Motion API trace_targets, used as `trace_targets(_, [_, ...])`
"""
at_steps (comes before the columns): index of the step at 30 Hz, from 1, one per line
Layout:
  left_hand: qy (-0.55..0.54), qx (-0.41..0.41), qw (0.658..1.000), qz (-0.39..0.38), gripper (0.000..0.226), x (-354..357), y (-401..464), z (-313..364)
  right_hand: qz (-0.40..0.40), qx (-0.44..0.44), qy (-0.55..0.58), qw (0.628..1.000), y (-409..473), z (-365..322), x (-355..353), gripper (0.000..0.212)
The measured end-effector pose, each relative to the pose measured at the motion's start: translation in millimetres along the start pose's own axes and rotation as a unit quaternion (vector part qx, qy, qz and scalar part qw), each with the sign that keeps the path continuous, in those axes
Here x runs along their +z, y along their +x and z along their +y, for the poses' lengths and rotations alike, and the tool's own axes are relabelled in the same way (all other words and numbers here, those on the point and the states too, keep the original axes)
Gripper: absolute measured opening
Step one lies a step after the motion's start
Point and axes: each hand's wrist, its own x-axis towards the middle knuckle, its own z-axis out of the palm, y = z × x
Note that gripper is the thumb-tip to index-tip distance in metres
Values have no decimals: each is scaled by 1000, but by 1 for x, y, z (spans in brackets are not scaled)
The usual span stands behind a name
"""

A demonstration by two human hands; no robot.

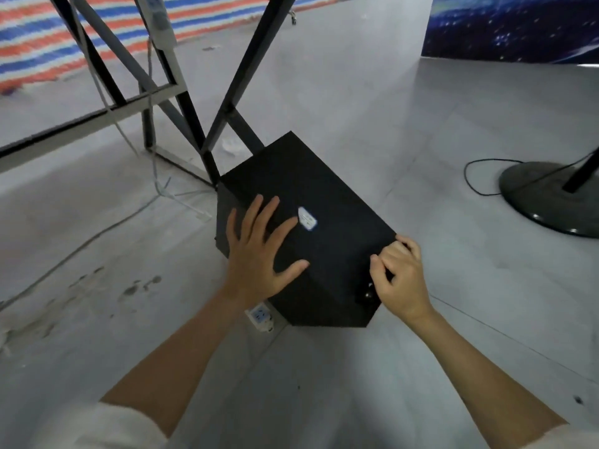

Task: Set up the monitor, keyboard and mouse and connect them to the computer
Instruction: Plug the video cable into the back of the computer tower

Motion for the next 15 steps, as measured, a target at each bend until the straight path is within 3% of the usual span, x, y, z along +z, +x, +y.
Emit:
trace_targets(2, [20, 28, 999, 20, 69, -5, 10, 1, -60, 98, -30, 993, 1, 2, -16, 53])
trace_targets(4, [18, 54, 998, 38, 70, -6, 14, 11, -64, 186, -38, 980, 14, -1, -26, 50])
trace_targets(7, [3, 112, 992, 60, 63, 0, 8, 30, -13, 207, -27, 978, 45, -15, -26, 24])
trace_targets(12, [38, 186, 976, 105, 70, 4, 3, 32, -77, 276, 118, 951, 84, -31, -9, 38])
trace_targets(15, [27, 205, 969, 134, 88, 3, 5, 38, -45, 333, 122, 934, 81, -27, -9, 33])
